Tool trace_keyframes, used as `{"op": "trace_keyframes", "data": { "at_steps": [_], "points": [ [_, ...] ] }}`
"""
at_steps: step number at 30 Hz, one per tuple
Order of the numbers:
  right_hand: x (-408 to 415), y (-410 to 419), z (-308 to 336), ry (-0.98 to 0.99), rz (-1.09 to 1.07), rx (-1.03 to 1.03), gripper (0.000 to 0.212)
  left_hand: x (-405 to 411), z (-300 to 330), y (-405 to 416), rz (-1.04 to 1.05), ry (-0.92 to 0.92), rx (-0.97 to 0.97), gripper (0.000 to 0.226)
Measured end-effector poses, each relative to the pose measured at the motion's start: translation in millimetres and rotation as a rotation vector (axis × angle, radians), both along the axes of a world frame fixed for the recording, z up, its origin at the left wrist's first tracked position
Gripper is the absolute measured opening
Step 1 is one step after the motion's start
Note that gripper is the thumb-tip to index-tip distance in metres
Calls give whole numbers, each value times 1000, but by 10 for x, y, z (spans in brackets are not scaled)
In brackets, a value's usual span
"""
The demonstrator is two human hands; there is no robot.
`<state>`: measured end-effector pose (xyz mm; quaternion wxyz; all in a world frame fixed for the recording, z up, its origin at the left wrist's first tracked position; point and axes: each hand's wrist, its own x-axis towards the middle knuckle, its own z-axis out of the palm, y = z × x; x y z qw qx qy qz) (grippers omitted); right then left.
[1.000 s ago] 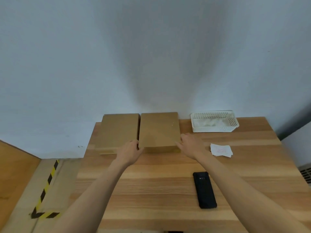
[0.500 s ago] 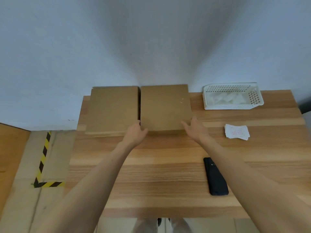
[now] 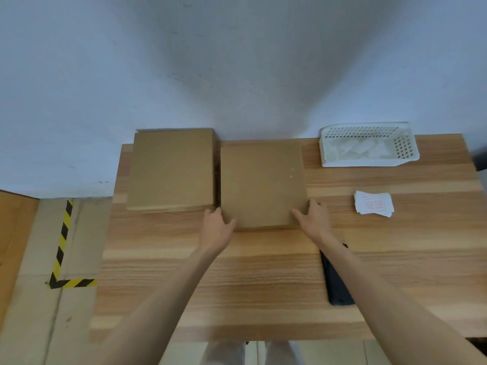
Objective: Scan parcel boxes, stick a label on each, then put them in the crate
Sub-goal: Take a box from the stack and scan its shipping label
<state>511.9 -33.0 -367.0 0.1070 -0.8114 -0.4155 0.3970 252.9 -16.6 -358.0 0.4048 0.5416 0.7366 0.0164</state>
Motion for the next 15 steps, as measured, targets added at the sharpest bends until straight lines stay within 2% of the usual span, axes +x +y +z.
{"op": "trace_keyframes", "data": {
  "at_steps": [3, 7, 13, 15],
  "points": [
    [46, -352, 11, 129, -76, -3, 53, -97, -109, -327, 32, -79, -46, 36],
    [9, -573, 36, 330, -187, 72, 57, -149, -135, -502, 148, -276, -42, 44],
    [-27, -577, 136, 483, -223, 150, 64, -128, 33, -526, 225, -399, 43, 42],
    [-5, -574, 245, 520, -222, 197, 70, -152, 129, -513, 251, -438, 75, 52]
  ]
}}
